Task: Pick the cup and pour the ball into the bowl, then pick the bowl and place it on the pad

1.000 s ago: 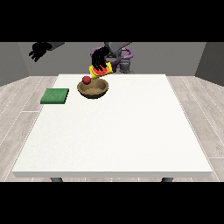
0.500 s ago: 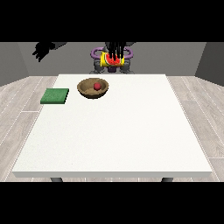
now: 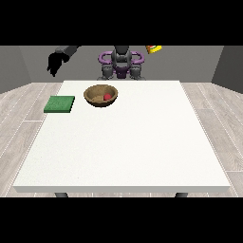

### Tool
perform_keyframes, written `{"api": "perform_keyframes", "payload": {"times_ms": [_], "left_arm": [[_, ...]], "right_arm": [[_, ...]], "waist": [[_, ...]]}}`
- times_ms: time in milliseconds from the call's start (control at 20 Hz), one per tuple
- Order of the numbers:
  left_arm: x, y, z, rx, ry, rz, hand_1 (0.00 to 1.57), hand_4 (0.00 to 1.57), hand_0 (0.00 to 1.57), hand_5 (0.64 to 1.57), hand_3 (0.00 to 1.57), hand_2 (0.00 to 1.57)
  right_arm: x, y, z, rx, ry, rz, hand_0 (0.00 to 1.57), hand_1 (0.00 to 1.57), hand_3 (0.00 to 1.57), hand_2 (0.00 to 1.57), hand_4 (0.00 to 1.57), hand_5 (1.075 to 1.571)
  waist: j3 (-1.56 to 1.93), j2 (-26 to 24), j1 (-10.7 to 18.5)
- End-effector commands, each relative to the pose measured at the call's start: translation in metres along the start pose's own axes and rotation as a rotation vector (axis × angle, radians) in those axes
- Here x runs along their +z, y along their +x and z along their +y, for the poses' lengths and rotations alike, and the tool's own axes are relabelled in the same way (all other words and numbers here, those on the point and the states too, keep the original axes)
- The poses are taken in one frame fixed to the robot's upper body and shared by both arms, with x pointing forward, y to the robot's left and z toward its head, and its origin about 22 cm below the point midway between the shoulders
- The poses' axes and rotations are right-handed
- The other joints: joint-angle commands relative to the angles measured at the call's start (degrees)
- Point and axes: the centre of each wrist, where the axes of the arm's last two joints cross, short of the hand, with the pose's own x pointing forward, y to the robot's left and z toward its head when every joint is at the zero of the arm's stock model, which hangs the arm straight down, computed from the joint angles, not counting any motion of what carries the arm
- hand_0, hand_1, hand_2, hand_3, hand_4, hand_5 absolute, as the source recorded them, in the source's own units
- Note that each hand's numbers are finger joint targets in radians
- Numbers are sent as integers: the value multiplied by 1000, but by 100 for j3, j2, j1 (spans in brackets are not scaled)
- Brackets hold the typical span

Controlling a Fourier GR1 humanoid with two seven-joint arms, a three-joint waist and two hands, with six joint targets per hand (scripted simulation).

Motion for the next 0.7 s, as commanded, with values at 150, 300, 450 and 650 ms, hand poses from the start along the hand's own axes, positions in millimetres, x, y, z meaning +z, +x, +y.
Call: {"api": "perform_keyframes", "payload": {"times_ms": [150, 300, 450, 650], "left_arm": [[-10, -36, 105, 430, -41, -89, 0, 1057, 0, 1566, 0, 0], [-11, -47, 143, 477, -76, -98, 0, 1053, 0, 1561, 0, 0], [-14, -35, 194, 475, -89, -152, 0, 1046, 0, 1555, 0, 0], [2, -60, 192, 476, -103, -164, 0, 993, 0, 1561, 0, 0]], "right_arm": [[11, -40, 38, -53, -41, -5, 0, 0, 0, 0, 719, 1566], [10, -48, 51, -63, -47, -19, 0, 0, 0, 0, 741, 1567], [4, -55, 51, -90, -60, -76, 0, 0, 0, 0, 741, 1567], [6, -81, 49, -107, -80, -54, 0, 0, 0, 0, 694, 1566]], "waist": [[50, 590, 368], [64, 705, 418], [72, 1055, 498], [73, 1242, 609]]}}
